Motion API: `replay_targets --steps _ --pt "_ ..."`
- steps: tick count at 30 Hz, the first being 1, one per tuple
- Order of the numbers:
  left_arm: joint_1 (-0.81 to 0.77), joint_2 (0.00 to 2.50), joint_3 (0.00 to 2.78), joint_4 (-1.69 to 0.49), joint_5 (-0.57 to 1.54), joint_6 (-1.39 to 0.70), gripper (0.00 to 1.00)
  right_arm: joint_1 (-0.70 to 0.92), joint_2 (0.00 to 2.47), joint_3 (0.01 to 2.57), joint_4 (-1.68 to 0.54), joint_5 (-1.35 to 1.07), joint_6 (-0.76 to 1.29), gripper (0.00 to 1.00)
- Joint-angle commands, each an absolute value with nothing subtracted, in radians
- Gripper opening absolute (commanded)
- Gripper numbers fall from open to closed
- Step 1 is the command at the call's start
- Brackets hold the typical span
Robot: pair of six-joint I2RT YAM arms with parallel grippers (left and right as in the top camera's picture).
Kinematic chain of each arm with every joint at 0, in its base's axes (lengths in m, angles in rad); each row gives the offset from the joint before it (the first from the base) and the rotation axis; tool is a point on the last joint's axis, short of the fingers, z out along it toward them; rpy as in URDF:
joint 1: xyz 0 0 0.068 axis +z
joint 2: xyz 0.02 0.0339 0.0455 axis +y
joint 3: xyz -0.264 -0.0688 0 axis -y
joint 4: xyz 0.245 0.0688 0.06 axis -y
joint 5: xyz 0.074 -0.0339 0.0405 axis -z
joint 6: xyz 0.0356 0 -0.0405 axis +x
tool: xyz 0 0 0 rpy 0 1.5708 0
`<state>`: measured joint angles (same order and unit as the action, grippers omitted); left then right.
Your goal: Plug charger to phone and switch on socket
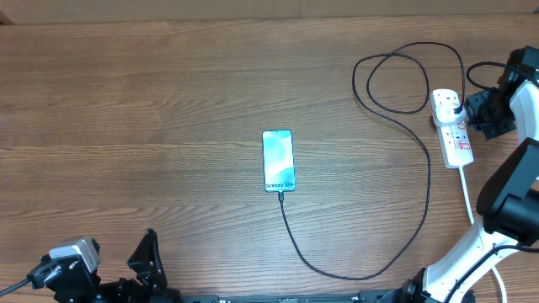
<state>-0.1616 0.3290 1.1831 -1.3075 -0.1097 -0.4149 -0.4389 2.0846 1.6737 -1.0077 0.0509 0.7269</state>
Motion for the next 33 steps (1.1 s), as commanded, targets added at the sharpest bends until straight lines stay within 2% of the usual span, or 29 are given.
replay_targets --steps 1,12,28,33 --pt "-0.155 0.312 1.181 -1.334 -0.123 -0.419 1.00 -0.433 2.090 1.695 -1.000 0.047 0.708 0.04" --pt "-0.155 0.312 1.181 -1.493 -0.123 -0.419 1.00 -0.431 2.117 1.686 -0.970 0.007 0.706 0.04" --pt "-0.155 0.312 1.181 -1.493 -0.122 -0.419 1.00 -0.364 2.246 1.687 -0.955 -0.019 0.672 0.04" --pt "-0.155 0.312 1.181 -1.493 -0.122 -0.419 1.00 -0.375 2.221 1.751 -1.059 0.056 0.681 0.04"
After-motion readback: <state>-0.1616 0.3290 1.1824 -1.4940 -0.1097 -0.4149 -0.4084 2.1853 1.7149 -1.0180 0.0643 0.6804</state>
